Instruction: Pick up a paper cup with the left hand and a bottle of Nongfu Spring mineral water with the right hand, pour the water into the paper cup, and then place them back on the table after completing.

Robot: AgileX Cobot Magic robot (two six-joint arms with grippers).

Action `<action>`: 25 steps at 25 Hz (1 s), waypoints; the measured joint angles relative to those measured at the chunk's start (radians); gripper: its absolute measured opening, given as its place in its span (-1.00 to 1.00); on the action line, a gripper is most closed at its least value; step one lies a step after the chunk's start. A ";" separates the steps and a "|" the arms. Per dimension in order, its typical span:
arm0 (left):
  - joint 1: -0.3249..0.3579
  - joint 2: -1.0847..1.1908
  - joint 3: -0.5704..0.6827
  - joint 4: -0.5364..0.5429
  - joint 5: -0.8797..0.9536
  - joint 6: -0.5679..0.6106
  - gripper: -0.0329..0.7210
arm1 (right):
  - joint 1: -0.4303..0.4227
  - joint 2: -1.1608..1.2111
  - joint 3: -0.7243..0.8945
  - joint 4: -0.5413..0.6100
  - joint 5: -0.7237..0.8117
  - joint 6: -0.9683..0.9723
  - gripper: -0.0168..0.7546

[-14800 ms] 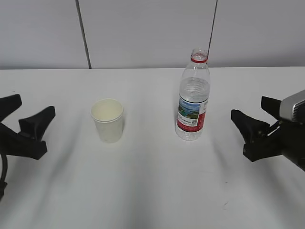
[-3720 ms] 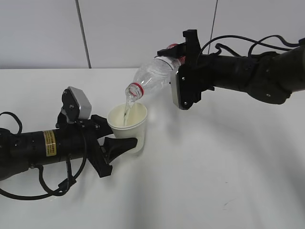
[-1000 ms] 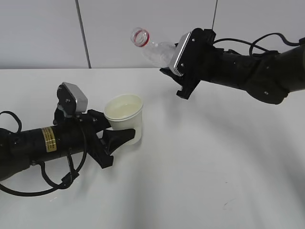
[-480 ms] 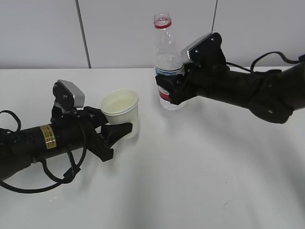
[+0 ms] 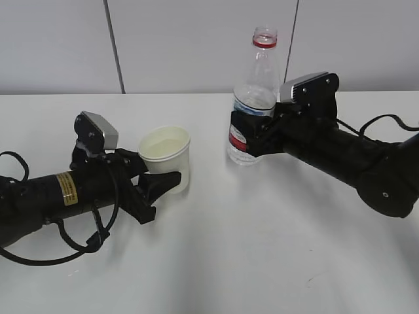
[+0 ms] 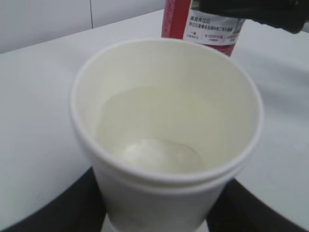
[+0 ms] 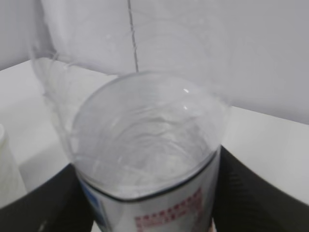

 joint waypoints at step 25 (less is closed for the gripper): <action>0.000 0.057 0.000 -0.025 -0.030 0.085 0.05 | 0.000 0.113 0.002 0.028 -0.078 -0.097 0.24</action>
